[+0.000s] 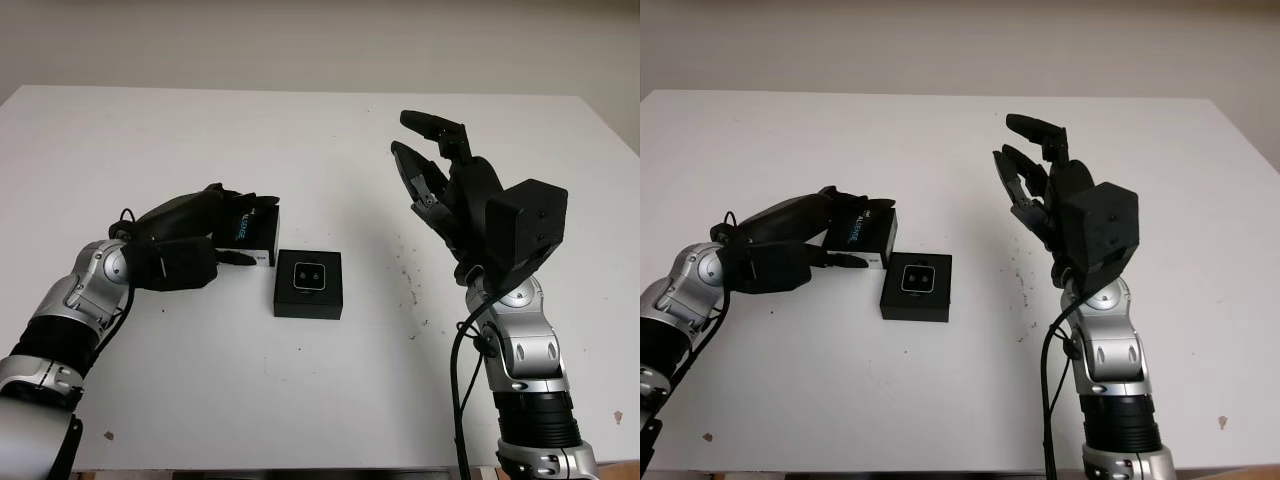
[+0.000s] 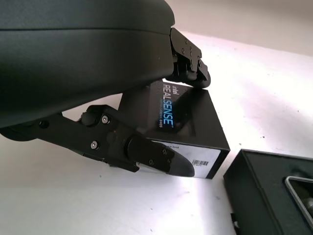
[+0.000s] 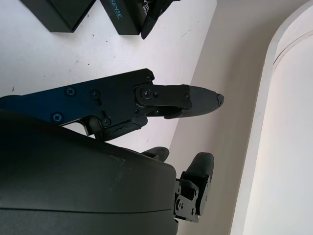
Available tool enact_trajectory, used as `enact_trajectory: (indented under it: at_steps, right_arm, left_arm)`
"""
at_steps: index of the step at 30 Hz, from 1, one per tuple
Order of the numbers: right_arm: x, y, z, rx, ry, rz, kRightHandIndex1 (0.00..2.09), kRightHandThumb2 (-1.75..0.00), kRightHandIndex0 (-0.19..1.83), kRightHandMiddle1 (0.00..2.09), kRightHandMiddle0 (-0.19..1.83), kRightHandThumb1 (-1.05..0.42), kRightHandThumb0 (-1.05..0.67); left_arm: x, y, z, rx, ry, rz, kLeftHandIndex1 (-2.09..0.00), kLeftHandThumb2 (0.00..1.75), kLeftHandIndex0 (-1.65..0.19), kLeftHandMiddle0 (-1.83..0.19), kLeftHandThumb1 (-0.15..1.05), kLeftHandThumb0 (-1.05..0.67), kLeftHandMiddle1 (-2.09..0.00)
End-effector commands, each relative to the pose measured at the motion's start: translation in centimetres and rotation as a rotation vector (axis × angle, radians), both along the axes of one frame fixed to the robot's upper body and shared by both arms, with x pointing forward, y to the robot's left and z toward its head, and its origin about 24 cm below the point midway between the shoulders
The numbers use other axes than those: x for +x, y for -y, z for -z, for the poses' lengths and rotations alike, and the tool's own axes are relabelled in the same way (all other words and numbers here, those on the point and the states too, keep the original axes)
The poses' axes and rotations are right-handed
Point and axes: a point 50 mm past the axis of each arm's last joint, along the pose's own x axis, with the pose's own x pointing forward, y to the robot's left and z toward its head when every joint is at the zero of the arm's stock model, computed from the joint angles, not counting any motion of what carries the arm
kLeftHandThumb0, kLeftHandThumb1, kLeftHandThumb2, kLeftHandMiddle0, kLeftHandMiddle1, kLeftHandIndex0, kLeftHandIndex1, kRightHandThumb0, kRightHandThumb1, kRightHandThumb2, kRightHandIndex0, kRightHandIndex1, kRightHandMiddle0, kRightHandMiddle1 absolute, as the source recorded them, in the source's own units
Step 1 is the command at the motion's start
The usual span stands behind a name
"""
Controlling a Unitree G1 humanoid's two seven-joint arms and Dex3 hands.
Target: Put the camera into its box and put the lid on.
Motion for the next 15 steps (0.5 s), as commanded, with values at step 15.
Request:
enact_trajectory:
  at_steps: [15]
  right_arm:
    - [-0.38,-0.28,-0.14,-0.014,0.043,-0.005,0.55,-0.36,0.14,1.11,-0.19,-1.05,-0.5]
  left_arm:
    - [0.03,-0.72,-0.12,0.086,0.052,-0.012,-1.0,0.06,-0.4,-0.29,0.98,-0.08,-1.46]
